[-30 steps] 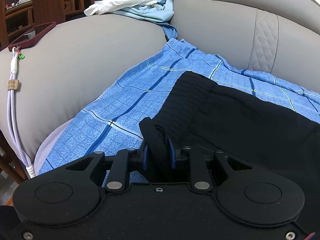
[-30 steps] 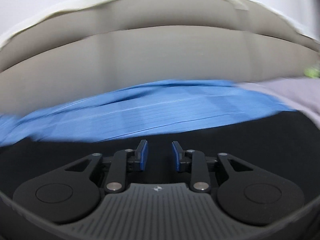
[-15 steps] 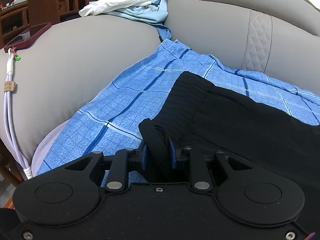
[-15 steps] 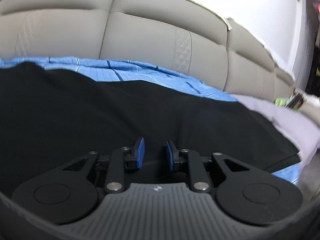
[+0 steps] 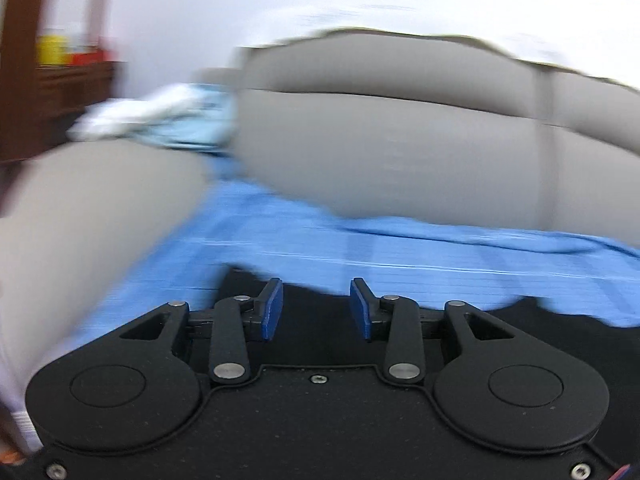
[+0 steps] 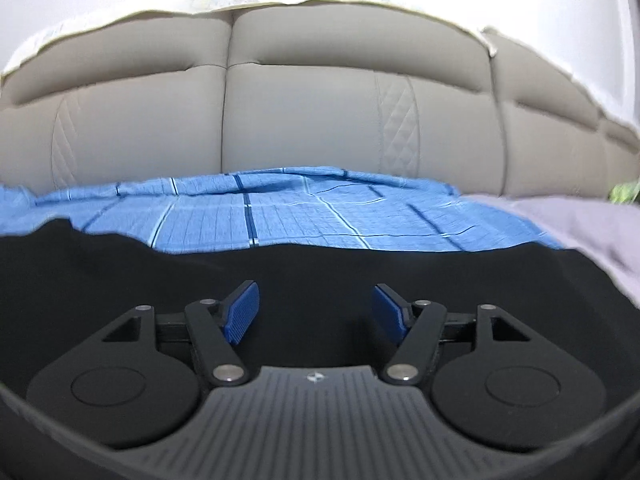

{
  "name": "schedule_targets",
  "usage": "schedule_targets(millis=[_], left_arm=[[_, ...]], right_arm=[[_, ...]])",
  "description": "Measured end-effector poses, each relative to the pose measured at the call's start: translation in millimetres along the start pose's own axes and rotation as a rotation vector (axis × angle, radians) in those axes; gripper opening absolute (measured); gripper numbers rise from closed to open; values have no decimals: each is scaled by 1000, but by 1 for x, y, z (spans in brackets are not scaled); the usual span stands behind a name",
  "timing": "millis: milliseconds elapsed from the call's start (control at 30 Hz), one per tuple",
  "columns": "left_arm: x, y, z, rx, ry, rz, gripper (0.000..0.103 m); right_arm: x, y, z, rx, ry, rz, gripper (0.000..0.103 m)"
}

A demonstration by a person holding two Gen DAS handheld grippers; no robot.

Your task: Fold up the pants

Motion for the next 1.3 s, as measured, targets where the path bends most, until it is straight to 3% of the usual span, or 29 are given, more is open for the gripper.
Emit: schedule_targets(millis=[133,267,433,600,667,767,867,933,1000,1067,1167,1300], left_arm=[[26,-82,-9,63,37,-170,36],[61,-142,-28,48,137,-255,36],[94,-166,-50,96,188,-189,37],[101,-168,-55,124,156,-169,40],[104,-171,-54,134,150,-158,42],[104,-173,-54,147,144,-136,44],[99,-174,-52,156,150,-134,45],[95,-174,-51,152,158,-145,46],[90,-173,-49,145,160,-160,52],[86,-168,-49,136,160,-160,57],[84,-155,-52,120,165,-133,59],[84,-141,-55,120,172,-107,60]], right_arm=[[18,-19,-6,88,39,8,74],[25,-55,-15,133,70,-80,62],[15,-128,-25,211,67,-267,62],[-14,-219,-46,494,20,-519,52],[-31,-248,-58,619,-28,-576,45],[-55,-273,-70,791,-93,-648,47],[-85,-287,-80,991,-215,-606,50],[-99,-302,-92,1103,-227,-636,53],[-102,-316,-104,1183,-198,-642,68],[-93,-325,-111,1216,-113,-607,76],[-78,-335,-104,1214,-45,-502,77],[-64,-358,-93,1116,49,-483,76]])
Point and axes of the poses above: each gripper's, at about its wrist camera, not at the fingertips, and x roughly the way its jaws point, y to its left, z to its top, the point moved 7 cm from there along x, roughly the way its jaws point, and after that the axes turned 3 degrees about z, right-handed, at the moved point
